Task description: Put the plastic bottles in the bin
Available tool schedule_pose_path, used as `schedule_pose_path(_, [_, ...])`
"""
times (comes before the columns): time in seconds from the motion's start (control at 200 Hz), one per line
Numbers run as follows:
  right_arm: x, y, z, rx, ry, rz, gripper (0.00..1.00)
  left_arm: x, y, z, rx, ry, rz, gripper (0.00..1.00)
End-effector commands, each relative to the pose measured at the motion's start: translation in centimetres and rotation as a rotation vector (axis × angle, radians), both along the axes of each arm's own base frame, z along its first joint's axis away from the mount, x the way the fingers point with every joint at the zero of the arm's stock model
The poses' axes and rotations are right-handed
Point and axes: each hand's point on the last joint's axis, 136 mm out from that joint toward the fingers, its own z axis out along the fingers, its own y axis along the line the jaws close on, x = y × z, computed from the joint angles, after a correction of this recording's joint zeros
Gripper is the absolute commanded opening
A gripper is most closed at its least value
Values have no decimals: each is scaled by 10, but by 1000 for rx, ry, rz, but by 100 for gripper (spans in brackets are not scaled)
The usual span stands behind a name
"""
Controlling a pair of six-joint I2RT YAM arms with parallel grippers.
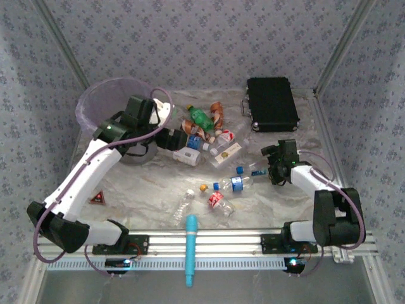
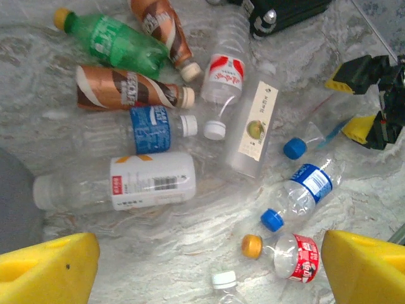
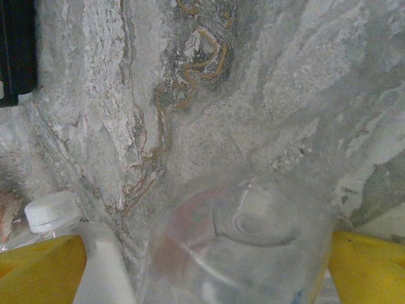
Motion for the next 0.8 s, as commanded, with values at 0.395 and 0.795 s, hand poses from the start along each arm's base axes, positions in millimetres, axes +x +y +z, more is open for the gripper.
schedule_pose_path(0.395, [8, 4, 5, 4, -1, -8, 76, 9, -9, 2, -9, -45, -12, 91])
schedule_pose_path(0.795, [20, -7, 41, 2, -88, -6, 67, 18, -19, 3, -12, -46, -40, 92])
